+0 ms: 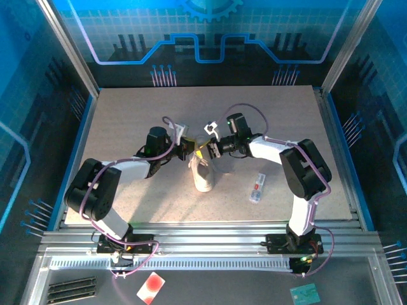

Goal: Tie the shoes

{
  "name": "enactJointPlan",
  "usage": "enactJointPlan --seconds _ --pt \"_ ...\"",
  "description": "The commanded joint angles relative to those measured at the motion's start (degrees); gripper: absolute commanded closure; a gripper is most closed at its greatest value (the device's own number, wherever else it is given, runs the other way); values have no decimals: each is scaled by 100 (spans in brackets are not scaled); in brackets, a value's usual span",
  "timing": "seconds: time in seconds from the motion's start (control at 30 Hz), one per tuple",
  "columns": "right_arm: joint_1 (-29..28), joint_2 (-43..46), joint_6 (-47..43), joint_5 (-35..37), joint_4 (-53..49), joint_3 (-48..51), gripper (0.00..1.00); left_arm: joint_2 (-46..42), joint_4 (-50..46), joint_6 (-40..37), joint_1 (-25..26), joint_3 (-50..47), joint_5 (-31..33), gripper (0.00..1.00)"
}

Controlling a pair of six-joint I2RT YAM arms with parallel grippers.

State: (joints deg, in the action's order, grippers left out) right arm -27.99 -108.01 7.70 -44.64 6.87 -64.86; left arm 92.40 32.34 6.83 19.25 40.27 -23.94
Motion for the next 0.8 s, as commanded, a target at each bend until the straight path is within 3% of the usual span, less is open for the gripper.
enactJointPlan --seconds 0.0,0.3,0.47,0.6,0.7,0.77 --pt "-7 259 -233 278 -61 60 58 -268 -372 133 -3 270 -229 100" --pt "-368 578 -463 624 24 311 61 -398 -471 689 0 335 -243 100" --pt "-495 768 -576 983 42 480 64 -447 -1005 992 -4 593 -156 100" --pt "-571 748 -689 1290 -96 462 74 -451 -1511 1146 -2 795 -146 100" --pt "-602 787 -735 1565 -194 496 91 -509 -1731 1181 -2 878 -165 100" --pt "-637 878 -802 1671 -236 563 95 -569 -1870 1150 -6 923 -138 100"
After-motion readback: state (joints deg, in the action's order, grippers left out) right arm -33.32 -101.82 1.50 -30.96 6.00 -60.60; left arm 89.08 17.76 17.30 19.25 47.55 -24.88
